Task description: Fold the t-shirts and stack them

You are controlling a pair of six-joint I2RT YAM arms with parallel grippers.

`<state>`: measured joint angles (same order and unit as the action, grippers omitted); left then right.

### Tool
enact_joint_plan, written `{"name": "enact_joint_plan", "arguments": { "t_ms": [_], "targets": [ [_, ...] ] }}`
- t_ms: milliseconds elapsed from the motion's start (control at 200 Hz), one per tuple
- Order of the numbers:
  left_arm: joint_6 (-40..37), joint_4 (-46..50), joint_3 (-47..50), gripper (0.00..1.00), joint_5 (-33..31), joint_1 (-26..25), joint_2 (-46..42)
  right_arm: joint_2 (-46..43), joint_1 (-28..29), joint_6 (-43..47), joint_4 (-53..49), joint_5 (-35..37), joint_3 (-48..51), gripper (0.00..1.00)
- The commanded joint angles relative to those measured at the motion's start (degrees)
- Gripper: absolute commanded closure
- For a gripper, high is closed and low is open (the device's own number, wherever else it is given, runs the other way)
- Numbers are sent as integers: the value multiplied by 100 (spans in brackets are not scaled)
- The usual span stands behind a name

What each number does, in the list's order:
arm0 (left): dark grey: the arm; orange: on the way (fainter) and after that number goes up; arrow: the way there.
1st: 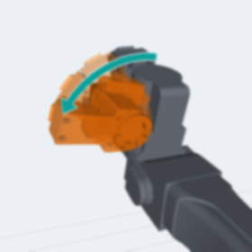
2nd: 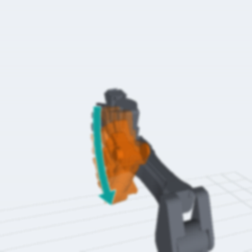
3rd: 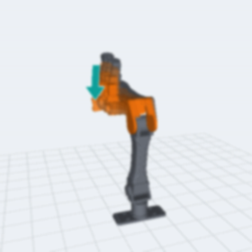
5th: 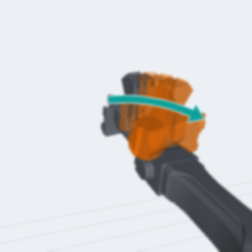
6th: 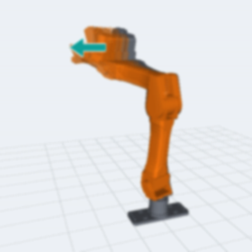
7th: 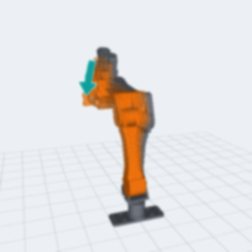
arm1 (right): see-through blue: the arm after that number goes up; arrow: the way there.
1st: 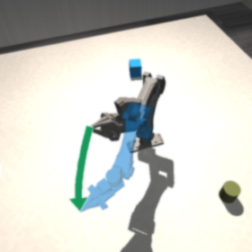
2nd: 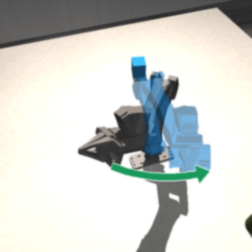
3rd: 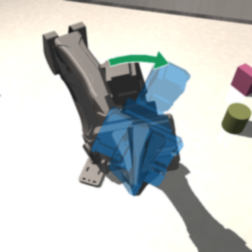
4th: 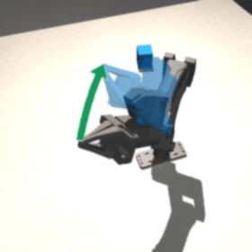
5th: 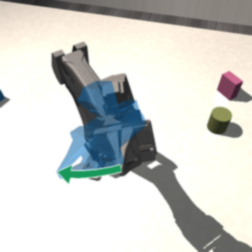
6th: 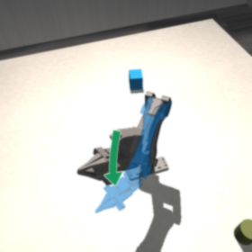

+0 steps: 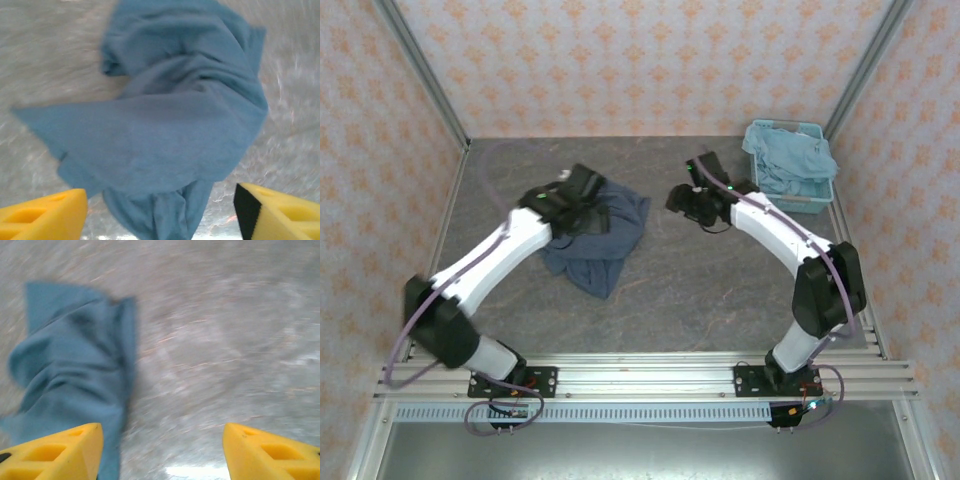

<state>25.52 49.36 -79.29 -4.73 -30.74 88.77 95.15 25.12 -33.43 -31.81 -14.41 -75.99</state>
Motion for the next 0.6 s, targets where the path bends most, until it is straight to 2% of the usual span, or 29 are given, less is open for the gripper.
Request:
{"name": "enact_joint_plan", "arguments": {
  "t_ms": [0, 50, 140, 210, 280, 355, 395, 475, 505, 595],
  "targets": [
    [-1014, -28, -726, 15, -519, -636, 1169, -79, -335, -810, 136, -321, 462, 37],
    [-1239, 67, -1087, 10, -883, -861, 1752, -81, -442, -838, 125, -392, 474, 37],
    [-1378, 239, -1633, 9, -1502, -1051, 2700, -132, -523, -764, -47, -341, 385, 36],
    [-1249, 449, -1988, 10, -2046, -1059, 3242, -199, -573, -731, -83, -368, 383, 35],
    [-1217, 548, -2236, 15, -2430, -1057, 3635, -289, -610, -727, -118, -394, 421, 35],
    [-1233, 549, -2405, 29, -2560, -1032, 3920, -394, -639, -753, -123, -426, 493, 35],
    [-1220, 561, -2485, 46, -2599, -1007, 4040, -454, -649, -753, -123, -444, 535, 35],
    [-1182, 592, -2619, 88, -2646, -948, 4117, -562, -682, -739, -135, -442, 614, 36],
    [-1185, 589, -2659, 100, -2673, -943, 4065, -596, -686, -725, -154, -439, 641, 36],
    [-1225, 498, -2730, 100, -2537, -968, 3667, -638, -696, -653, -195, -407, 681, 37]
  ]
}}
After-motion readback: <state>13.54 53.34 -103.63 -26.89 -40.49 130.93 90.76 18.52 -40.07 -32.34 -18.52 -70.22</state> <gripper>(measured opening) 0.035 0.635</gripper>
